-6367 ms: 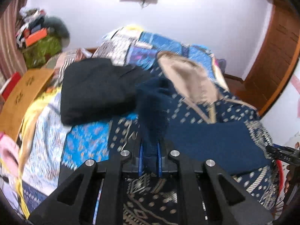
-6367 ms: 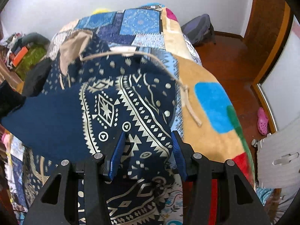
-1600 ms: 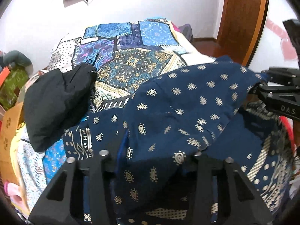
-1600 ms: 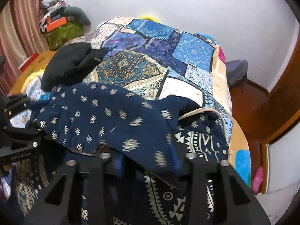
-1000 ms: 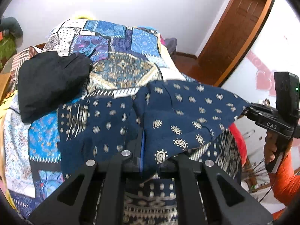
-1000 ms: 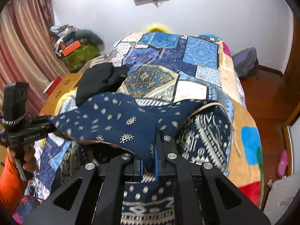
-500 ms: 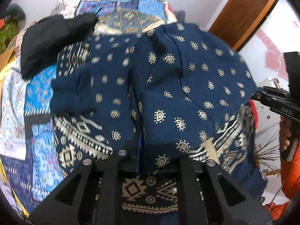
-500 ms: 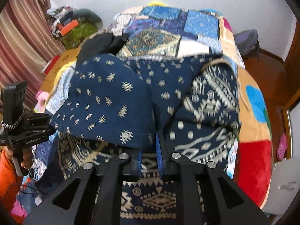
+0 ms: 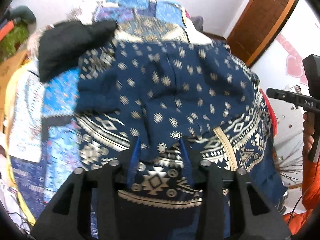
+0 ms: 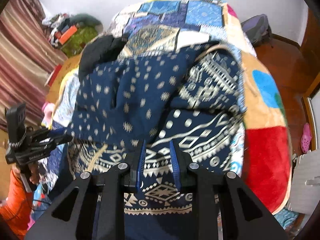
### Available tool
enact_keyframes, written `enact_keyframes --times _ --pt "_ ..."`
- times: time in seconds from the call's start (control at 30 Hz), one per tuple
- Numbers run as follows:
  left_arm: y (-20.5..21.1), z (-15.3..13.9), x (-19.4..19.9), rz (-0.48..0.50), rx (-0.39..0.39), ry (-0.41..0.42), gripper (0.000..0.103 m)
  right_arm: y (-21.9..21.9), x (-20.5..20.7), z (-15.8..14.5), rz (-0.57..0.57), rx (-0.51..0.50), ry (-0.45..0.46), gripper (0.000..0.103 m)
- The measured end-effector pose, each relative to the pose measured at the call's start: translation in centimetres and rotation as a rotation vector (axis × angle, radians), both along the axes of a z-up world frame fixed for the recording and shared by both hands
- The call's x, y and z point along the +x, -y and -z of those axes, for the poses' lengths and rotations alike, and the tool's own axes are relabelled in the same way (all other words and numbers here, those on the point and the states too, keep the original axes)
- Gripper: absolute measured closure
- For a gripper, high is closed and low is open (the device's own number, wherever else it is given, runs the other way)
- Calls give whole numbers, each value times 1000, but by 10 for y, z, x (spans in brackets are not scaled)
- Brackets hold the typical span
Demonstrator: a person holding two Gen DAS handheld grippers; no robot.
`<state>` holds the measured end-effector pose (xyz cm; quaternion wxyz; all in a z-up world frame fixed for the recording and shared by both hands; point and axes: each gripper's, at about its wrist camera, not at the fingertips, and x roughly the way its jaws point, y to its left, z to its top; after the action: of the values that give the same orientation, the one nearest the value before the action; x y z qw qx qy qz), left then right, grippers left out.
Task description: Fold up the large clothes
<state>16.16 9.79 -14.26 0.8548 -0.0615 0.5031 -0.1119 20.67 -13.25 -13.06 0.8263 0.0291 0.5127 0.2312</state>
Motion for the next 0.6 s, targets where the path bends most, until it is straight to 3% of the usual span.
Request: enact_keyframes --times 0.07,0.17,0.23,0.3,0.47,0.6 --pt "-14 -13 -1 -35 6 45 51 5 3 -8 27 13 24 80" --pt "-38 -28 10 -113 -4 95 44 18 10 -21 85 34 67 68" --pt "-55 -32 23 -181 -8 112 44 25 15 -27 127 49 97 57" --pt "-75 -30 34 -248 -35 101 44 33 22 -31 165 61 113 56" --pt "-113 1 69 -374 -158 23 44 52 48 -27 241 103 81 56" --pt "-128 39 89 -408 -238 -64 44 64 67 -15 278 114 42 56"
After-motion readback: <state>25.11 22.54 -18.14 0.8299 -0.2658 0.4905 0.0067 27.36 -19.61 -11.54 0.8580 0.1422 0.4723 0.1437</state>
